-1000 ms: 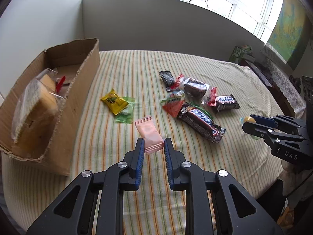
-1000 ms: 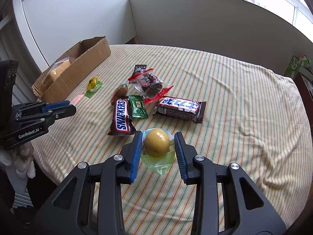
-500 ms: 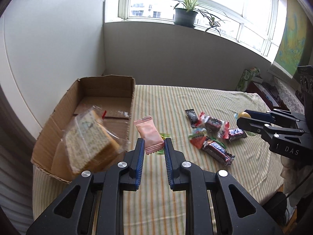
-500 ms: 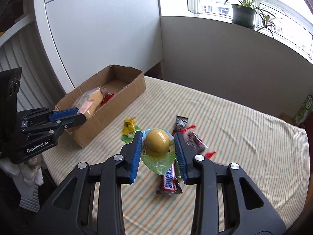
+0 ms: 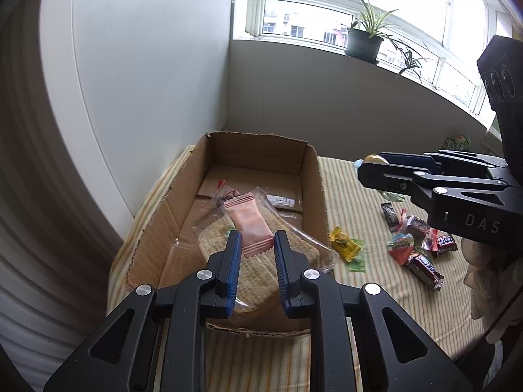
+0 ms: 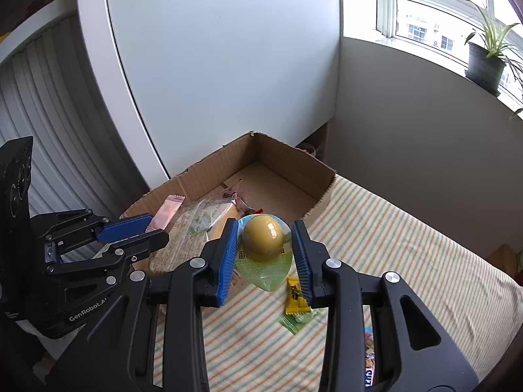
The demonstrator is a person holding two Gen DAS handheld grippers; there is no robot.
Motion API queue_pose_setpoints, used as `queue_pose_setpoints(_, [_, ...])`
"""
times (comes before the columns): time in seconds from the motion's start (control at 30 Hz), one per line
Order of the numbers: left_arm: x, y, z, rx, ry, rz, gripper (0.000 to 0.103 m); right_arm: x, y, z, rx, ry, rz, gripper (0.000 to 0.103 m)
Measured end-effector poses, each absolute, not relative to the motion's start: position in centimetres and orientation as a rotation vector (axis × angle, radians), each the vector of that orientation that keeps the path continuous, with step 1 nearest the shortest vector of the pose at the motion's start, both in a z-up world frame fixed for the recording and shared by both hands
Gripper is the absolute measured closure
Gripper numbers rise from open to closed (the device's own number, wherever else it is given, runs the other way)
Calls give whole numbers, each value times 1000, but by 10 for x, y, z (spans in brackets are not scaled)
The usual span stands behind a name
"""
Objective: Organize snacks
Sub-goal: 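Carry both candies over the cardboard box and open both tools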
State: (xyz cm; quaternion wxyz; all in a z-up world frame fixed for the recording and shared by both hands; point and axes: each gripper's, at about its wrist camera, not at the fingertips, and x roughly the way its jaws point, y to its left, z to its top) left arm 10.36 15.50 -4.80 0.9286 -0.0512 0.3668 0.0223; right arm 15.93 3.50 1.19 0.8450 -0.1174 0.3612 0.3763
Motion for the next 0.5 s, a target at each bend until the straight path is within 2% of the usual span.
queue_pose_setpoints(0.3, [108,177,-58,-125,770,85,84,174,69,-6,-269,801,808,66])
queue_pose_setpoints(0.4, [108,181,-60,-135,772,90,83,175,68,-6,-262,802,802,54])
queue_pose_setpoints(0.47, [109,182,-61,-142,776,96,76,175,67,-3,-254,790,792,34])
queue_pose_setpoints(0.5, [108,182,-61,-143,774,95,76,174,66,-2,-250,782,789,32])
